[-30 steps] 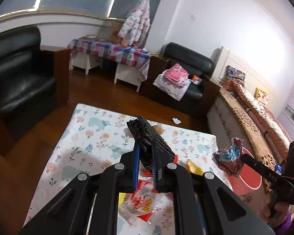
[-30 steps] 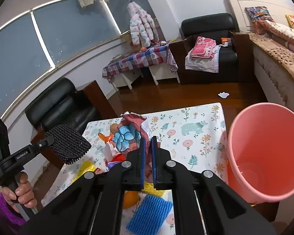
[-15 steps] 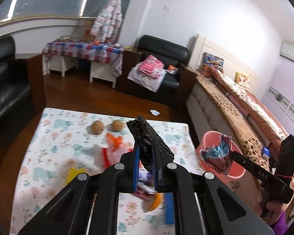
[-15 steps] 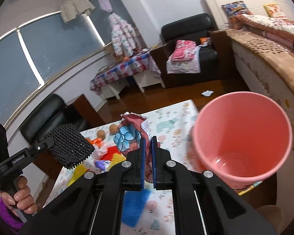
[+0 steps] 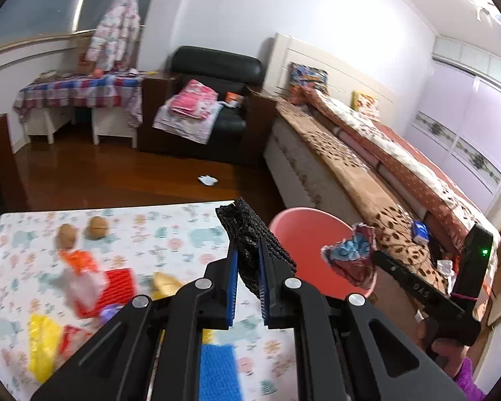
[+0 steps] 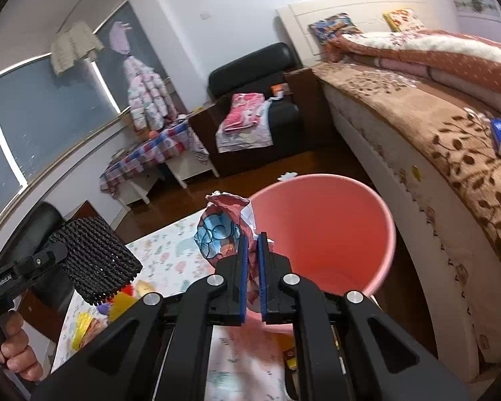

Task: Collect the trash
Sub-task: 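Carry the scrubber and wrapper with both tools over the pink bucket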

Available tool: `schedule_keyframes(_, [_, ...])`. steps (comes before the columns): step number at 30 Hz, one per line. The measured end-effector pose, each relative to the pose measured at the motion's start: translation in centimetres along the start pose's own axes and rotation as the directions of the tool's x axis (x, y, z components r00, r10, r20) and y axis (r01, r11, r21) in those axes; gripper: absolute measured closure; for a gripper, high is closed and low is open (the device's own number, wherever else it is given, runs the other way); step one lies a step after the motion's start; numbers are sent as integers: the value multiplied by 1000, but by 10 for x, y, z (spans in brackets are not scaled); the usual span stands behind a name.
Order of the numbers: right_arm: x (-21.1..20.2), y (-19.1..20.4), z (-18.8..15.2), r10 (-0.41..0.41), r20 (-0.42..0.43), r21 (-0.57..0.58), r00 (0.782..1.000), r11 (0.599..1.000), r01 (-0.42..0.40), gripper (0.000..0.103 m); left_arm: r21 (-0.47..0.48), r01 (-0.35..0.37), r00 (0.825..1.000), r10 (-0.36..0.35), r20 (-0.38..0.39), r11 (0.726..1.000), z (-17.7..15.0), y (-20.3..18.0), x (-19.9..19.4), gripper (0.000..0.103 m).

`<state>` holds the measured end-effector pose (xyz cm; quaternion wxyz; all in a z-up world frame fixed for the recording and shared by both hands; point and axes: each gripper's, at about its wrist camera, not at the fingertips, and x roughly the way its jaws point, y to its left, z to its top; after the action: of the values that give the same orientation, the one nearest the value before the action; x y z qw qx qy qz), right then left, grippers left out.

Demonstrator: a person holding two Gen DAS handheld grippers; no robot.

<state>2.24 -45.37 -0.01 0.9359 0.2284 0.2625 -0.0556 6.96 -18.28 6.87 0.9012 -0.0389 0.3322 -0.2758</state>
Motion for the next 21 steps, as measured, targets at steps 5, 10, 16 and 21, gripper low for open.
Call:
schedule_keyframes(5, [9, -17, -4, -31, -15, 9, 999, 999, 31, 97, 52, 25, 999, -24, -36, 998, 3, -29, 31, 93])
schedule_keyframes(10, [19, -22, -7, -59, -26, -2, 998, 998, 59, 97, 93, 45, 996, -37, -81, 995, 0, -52, 65, 93])
schedule_keyframes(16, [26, -31, -14, -76, -50, 1, 996, 997, 76, 97, 131, 46, 990, -28, -138, 990, -8, -70, 105, 93])
schedule_keyframes(21, [30, -34, -19, -86, -63, 1, 994, 996, 87, 97, 131, 48, 984, -24, -179, 990, -17, -73, 126, 92])
